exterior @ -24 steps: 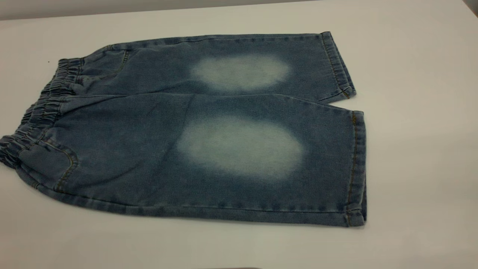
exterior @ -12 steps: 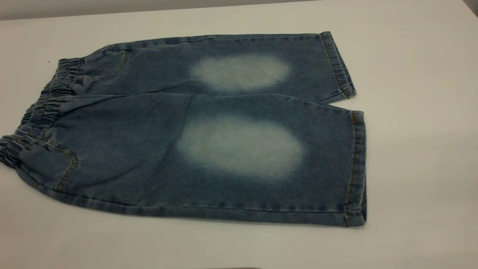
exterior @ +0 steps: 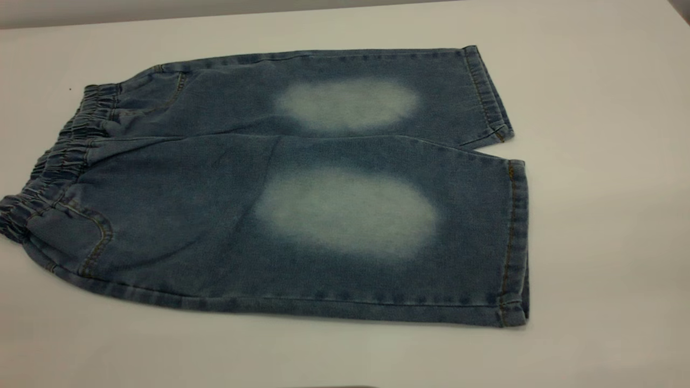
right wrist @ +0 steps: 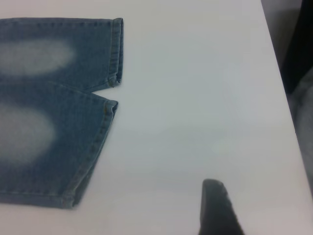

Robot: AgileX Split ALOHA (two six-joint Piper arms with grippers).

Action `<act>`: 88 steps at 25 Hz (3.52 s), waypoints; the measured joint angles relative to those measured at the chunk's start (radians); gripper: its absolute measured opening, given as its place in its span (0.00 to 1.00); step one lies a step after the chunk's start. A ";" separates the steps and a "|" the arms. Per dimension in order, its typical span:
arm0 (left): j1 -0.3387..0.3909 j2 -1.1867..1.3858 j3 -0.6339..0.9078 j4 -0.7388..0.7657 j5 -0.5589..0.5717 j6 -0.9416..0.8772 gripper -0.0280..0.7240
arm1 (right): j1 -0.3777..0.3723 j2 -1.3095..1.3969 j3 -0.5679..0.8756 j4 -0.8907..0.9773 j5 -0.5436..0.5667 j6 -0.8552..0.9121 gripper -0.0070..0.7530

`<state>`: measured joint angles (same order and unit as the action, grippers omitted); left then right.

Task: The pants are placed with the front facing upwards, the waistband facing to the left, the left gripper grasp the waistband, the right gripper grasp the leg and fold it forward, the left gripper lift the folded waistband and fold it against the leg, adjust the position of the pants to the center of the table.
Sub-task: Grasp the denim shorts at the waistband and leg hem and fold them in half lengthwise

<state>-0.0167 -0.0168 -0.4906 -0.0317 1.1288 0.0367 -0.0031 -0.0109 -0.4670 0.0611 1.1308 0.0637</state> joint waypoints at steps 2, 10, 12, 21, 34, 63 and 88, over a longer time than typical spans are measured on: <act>0.000 0.000 0.000 0.000 0.000 0.000 0.77 | 0.000 0.000 0.000 0.000 0.000 0.000 0.46; 0.000 0.000 0.000 0.000 0.000 0.000 0.77 | 0.000 0.000 0.000 0.000 0.000 0.000 0.46; 0.000 0.000 0.000 0.000 0.000 0.000 0.77 | 0.000 0.000 0.000 0.000 0.000 0.000 0.46; 0.000 0.000 0.000 0.000 0.000 0.000 0.77 | 0.000 0.000 0.000 0.006 0.000 0.000 0.46; 0.000 0.114 -0.037 0.001 -0.061 -0.037 0.77 | 0.000 0.114 -0.015 0.075 -0.036 -0.009 0.47; 0.123 1.573 -0.367 0.060 -0.446 -0.259 0.70 | 0.000 1.240 -0.029 0.936 -0.495 -0.739 0.66; 0.178 1.968 -0.376 -0.055 -0.773 -0.228 0.70 | 0.000 1.255 -0.029 0.979 -0.536 -0.798 0.66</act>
<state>0.1617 1.9516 -0.8670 -0.0864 0.3557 -0.1912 -0.0031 1.2440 -0.4964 1.0398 0.5944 -0.7342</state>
